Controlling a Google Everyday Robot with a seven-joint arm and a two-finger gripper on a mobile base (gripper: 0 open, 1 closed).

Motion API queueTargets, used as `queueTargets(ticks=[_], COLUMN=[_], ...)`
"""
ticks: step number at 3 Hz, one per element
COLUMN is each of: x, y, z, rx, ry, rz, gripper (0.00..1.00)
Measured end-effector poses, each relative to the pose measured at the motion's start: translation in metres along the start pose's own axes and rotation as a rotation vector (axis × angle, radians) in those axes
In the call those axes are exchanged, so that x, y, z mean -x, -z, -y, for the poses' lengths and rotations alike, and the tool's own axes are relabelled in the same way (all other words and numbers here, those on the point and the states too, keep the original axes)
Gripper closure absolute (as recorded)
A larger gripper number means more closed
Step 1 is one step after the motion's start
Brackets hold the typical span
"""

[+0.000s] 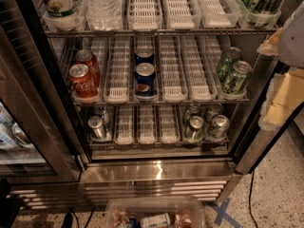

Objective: Pick pepsi can from middle shelf of fridge

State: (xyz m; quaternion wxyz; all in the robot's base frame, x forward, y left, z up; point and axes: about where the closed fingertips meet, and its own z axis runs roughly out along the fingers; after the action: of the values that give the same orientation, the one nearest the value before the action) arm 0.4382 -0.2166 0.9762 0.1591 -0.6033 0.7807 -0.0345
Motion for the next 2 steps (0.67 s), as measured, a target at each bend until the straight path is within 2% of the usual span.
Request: queueTargets(ticks=[1,2], x=[0.0,-0.005], y=[0.0,-0.016], z=[0.0,-0.007], rx=[0.0,0.009], ry=[0.0,-0.026], rz=[0.0,0.032], gripper=[0.0,0.0])
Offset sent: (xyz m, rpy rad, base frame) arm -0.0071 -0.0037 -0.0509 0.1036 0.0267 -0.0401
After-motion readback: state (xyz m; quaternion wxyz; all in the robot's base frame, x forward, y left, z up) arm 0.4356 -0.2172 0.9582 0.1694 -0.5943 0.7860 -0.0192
